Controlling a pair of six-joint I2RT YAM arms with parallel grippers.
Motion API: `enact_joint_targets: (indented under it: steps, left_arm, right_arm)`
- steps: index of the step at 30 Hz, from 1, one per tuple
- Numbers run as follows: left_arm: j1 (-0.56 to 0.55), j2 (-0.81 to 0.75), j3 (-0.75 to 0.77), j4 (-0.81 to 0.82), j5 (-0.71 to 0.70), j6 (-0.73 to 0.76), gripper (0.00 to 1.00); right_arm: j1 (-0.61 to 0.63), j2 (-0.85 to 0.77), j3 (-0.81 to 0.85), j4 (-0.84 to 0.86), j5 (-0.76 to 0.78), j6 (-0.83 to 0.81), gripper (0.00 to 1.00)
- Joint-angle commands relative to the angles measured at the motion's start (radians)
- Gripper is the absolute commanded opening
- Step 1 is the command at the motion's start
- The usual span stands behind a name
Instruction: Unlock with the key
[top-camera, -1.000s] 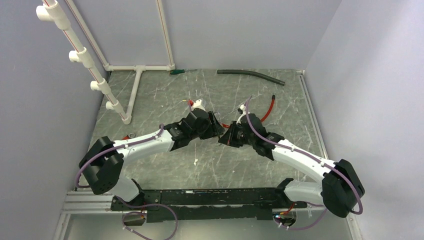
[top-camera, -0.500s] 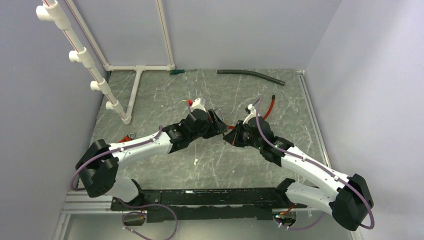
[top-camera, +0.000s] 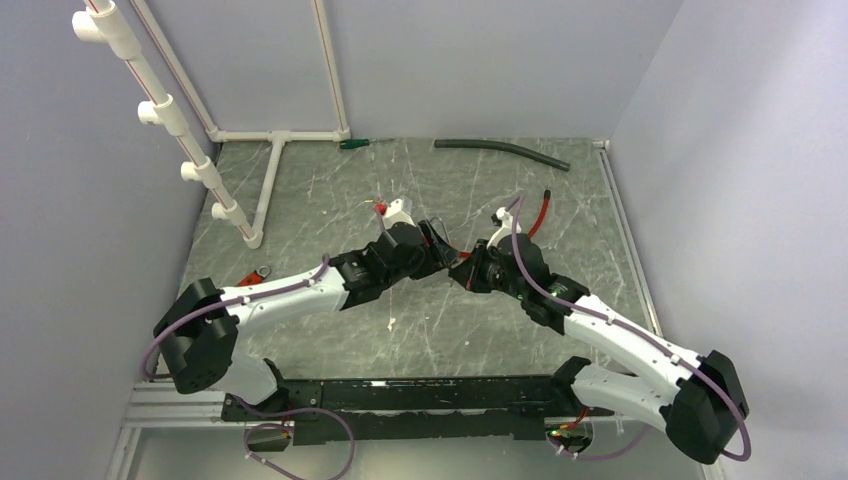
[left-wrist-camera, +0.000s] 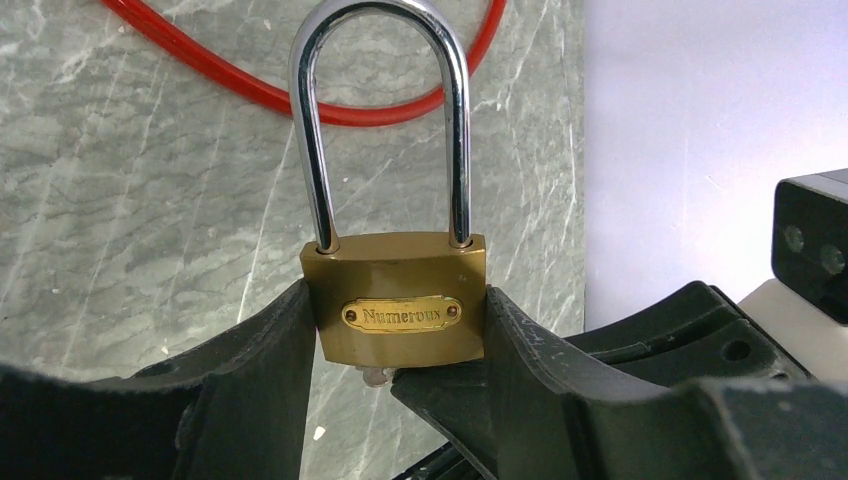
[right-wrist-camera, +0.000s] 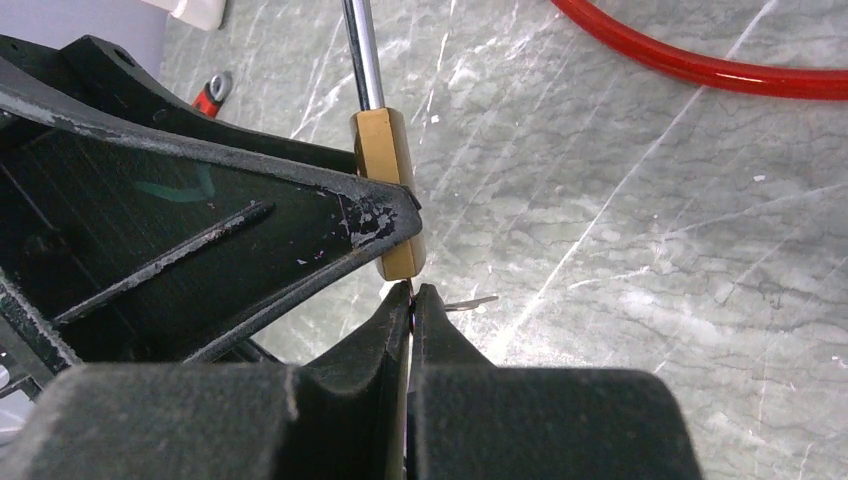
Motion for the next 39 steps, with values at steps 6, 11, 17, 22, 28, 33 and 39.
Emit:
enact_joint_targets:
  steps: [6, 11, 17, 22, 28, 33, 39]
  left_arm:
    - [-0.077, -0.031, -0.033, 0.140, 0.166, 0.038, 0.00]
    - [-0.082, -0.079, -0.133, 0.268, 0.166, 0.091, 0.00]
    - [-0.082, -0.123, -0.250, 0.473, 0.205, 0.139, 0.00]
    - [-0.082, -0.147, -0.288, 0.559, 0.234, 0.169, 0.00]
    - [-0.082, -0.183, -0.312, 0.597, 0.249, 0.206, 0.00]
    - [-0.082, -0.208, -0.323, 0.581, 0.237, 0.215, 0.00]
    - [-0.082, -0.203, -0.334, 0.645, 0.280, 0.238, 0.00]
  right_arm:
    - [-0.046, -0.124, -0.085, 0.373, 0.026, 0.021, 0.00]
    - [-0.150, -0.155, -0.170, 0.544, -0.182, 0.140, 0.00]
    - [-0.237, -0.136, -0.234, 0.769, -0.372, 0.293, 0.00]
    - [-0.242, -0.136, -0.251, 0.885, -0.439, 0.336, 0.00]
    - [-0.243, -0.165, -0.222, 0.832, -0.448, 0.298, 0.00]
    - [-0.243, -0.171, -0.209, 0.801, -0.450, 0.279, 0.00]
    - [-0.243, -0.156, -0.220, 0.865, -0.479, 0.295, 0.00]
